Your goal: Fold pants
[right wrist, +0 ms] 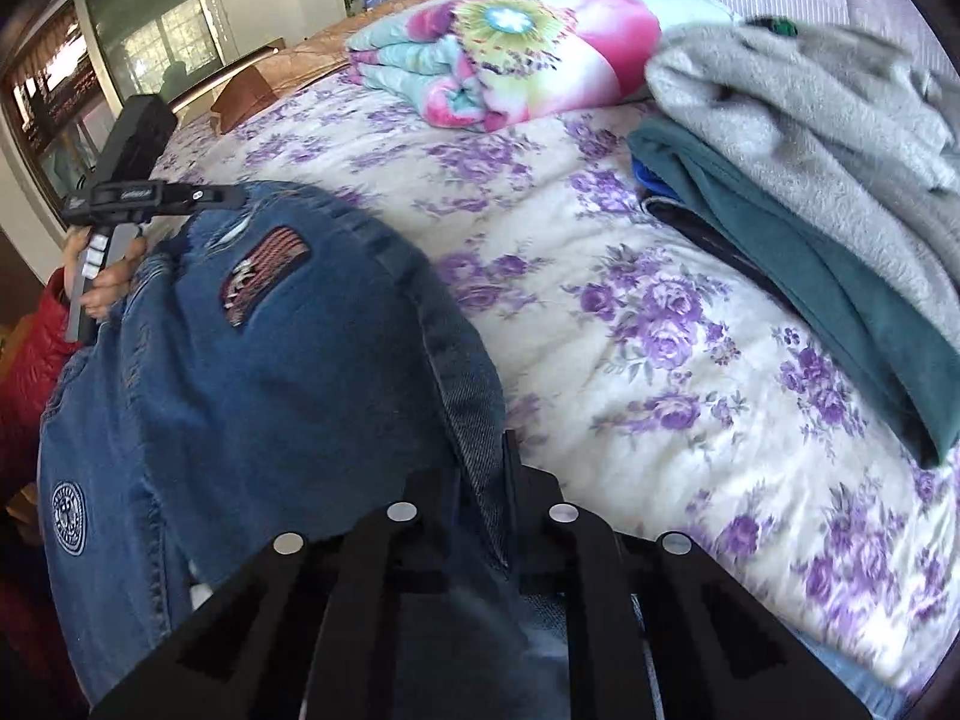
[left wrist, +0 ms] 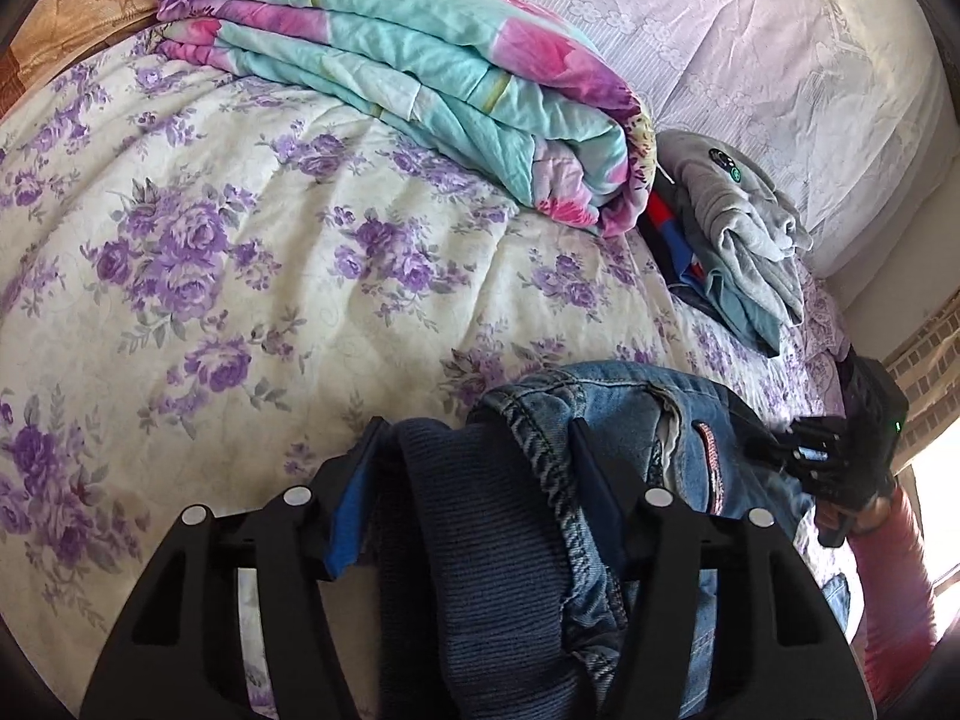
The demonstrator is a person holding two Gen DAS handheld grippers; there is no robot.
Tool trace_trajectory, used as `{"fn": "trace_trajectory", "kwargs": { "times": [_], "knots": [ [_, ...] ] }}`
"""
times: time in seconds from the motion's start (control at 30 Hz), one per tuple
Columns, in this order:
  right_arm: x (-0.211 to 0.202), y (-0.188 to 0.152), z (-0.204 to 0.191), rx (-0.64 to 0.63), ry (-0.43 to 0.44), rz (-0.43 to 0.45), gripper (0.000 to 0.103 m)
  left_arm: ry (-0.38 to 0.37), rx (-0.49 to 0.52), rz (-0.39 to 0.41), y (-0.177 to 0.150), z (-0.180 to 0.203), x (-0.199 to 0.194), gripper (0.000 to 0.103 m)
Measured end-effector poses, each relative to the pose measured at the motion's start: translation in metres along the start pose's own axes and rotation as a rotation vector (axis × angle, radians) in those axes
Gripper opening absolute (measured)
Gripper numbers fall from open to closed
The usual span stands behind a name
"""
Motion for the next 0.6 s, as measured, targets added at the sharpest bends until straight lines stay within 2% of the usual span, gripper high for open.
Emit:
{"fn": "trace_trajectory", "kwargs": {
  "times": [0.1,0.17,0.23,0.3,0.4,0.47,0.5,0.6],
  "knots": [
    [-0.014,0.002,-0.014,-0.018,-0.020,0.032,0.011,0.006,0.004,0.019,0.000,0.001,-0.003,0.055],
    [-0.027,0.001,-0.024,-0.029,-0.043,0.049,0.011,0.029,0.048,0.064,-0.002,0.009,-0.011,0.049],
    [-0.038,0.000,-0.035,-0.040,-0.061,0.067,0.011,0.027,0.115,0.136,-0.005,0.022,-0.027,0.038],
    [-0.054,-0.003,-0.048,-0.047,-0.082,0.094,0.011,0.000,0.131,0.183,-0.007,0.027,-0.042,0.036],
    [-0.078,-0.012,-0.076,-0.077,-0.112,0.125,0.011,-0.071,0.087,0.220,-0.010,0.023,-0.063,0.034],
    [-0.095,-0.025,-0.103,-0.118,-0.124,0.158,0.011,-0.098,0.049,0.251,-0.014,0.018,-0.077,0.024],
    [-0.101,-0.032,-0.115,-0.133,-0.128,0.170,0.011,-0.098,0.043,0.258,-0.015,0.016,-0.080,0.023],
    [-0.116,-0.064,-0.151,-0.151,-0.108,0.219,0.010,-0.137,-0.006,0.267,-0.032,0.008,-0.093,0.024]
  ]
}}
Point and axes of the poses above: each gripper's, at about its wrist camera, not at the fingertips, and x roughly the way its jaws point, z to its right, y to its top, the point moved 2 cm from there along x, roughly the way its jaws point, and after that the axes turned 2 degrees about -x, right-handed, at the moved point
